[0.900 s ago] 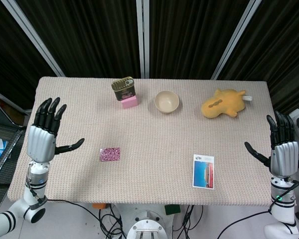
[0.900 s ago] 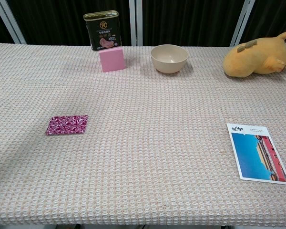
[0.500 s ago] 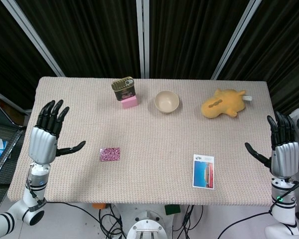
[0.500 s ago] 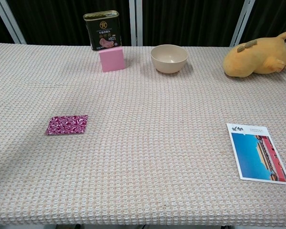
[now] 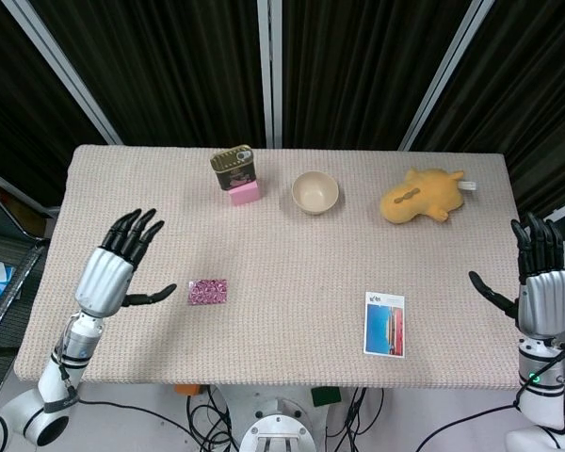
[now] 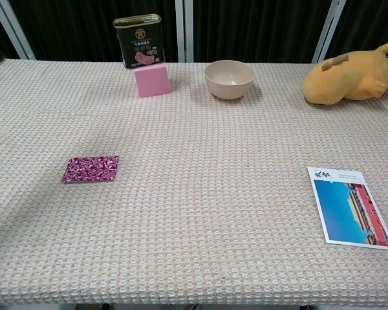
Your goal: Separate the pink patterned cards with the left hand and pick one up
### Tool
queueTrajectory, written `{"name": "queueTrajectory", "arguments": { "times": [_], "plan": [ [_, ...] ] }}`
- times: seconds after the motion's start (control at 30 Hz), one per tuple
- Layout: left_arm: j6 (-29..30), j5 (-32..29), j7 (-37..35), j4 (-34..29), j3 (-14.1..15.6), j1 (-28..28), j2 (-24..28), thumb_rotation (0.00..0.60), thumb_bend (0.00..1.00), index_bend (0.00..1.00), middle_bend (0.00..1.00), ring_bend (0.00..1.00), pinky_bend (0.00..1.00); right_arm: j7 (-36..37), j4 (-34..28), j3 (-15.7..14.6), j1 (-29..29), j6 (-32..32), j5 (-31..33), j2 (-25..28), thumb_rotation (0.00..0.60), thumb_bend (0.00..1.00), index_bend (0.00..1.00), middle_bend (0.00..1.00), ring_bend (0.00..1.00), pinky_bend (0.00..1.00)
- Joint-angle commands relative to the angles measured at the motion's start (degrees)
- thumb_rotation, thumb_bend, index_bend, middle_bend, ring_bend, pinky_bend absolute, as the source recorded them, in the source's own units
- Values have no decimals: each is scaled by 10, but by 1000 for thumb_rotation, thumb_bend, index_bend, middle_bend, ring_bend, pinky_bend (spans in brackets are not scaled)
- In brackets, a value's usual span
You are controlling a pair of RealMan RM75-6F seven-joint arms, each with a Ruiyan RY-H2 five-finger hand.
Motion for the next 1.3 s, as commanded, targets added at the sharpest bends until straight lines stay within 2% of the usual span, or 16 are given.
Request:
{"name": "queueTrajectory", "arguments": {
  "times": [0.03,0.17,0.3,0.37,0.43,0.47,0.53,0.57,0.6,0.63,0.7,0.73,0.93,1.3],
  "plan": [
    [-129,-43,-3,-70,57,-18,65,322,169,53,92,0,130,13,4,-3,-10,-5,13,2,600,327,0,0,0,0],
    [-147,-11,-29,-45,78,-28,46,303,191,54,117,0,129,25,8,-8,-20,-16,27,10,600,327,0,0,0,0],
    [-161,11,-49,-11,94,-36,18,236,359,55,147,0,129,32,5,-4,-24,-14,32,13,600,327,0,0,0,0],
    [-170,15,-52,1,99,-40,5,207,413,55,141,0,129,31,3,-3,-24,-11,30,15,600,327,0,0,0,0],
    [-173,14,-41,12,98,-41,-5,205,446,58,135,3,138,30,1,-1,-25,-9,29,15,600,327,0,0,0,0],
    [-170,12,-23,19,94,-40,-14,208,455,66,151,22,160,29,0,-1,-25,-9,29,15,600,327,0,0,0,0],
    [-169,7,8,28,89,-38,-26,217,483,95,355,214,373,28,-1,-1,-25,-11,30,15,600,327,0,0,0,0],
    [-178,0,25,28,89,-38,-30,245,497,100,498,347,501,27,-1,-1,-25,-13,30,15,600,327,0,0,0,0],
    [-188,-8,35,25,89,-39,-31,294,507,100,614,454,586,26,-1,-1,-25,-14,30,14,600,328,0,0,0,0],
    [-199,-16,43,22,89,-41,-31,371,513,100,710,546,653,26,0,-1,-24,-15,31,14,600,328,0,0,0,0],
    [-221,-38,64,14,86,-44,-32,544,538,100,848,690,754,25,2,-1,-24,-18,32,13,600,329,0,0,0,0],
    [-226,-46,75,11,84,-45,-33,591,562,101,889,733,794,26,3,0,-24,-19,33,12,600,329,0,0,0,0],
    [-255,-92,130,-1,74,-48,-38,600,717,113,974,816,850,28,12,2,-24,-28,41,7,600,331,0,0,0,0],
    [-313,-140,172,-16,75,-71,-40,600,736,126,978,820,851,30,19,4,-24,-37,48,5,600,339,0,0,0,0]
  ]
}}
